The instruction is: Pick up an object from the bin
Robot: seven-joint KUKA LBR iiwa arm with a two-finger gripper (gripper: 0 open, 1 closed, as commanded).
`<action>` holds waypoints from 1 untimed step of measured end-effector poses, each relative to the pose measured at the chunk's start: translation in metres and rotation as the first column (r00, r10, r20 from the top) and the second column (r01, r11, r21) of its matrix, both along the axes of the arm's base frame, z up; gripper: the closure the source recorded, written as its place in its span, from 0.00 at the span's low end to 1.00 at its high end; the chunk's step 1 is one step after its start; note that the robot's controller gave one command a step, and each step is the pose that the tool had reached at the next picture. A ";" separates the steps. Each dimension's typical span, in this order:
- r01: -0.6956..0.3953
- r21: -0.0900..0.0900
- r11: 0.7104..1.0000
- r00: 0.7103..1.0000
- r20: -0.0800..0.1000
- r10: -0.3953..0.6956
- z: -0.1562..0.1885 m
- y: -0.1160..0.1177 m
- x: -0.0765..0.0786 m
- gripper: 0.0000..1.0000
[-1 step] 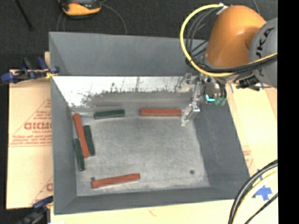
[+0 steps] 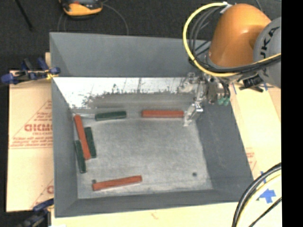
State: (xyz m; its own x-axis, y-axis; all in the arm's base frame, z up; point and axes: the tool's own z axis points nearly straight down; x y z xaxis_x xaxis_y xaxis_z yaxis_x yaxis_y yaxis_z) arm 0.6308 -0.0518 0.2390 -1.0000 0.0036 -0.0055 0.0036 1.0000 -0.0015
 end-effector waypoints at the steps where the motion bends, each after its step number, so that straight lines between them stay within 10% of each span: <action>1: 0.088 0.002 0.996 0.996 0.004 -0.088 -0.057 -0.012 0.010 0.00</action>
Offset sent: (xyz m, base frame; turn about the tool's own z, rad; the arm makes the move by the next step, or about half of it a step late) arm 0.0205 -0.0269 -0.0790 0.1689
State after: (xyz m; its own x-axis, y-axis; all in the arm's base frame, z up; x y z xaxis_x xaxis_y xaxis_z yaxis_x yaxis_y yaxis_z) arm 0.6407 -0.0642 0.1816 -0.9957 0.0920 -0.0092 0.0920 0.9958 0.0008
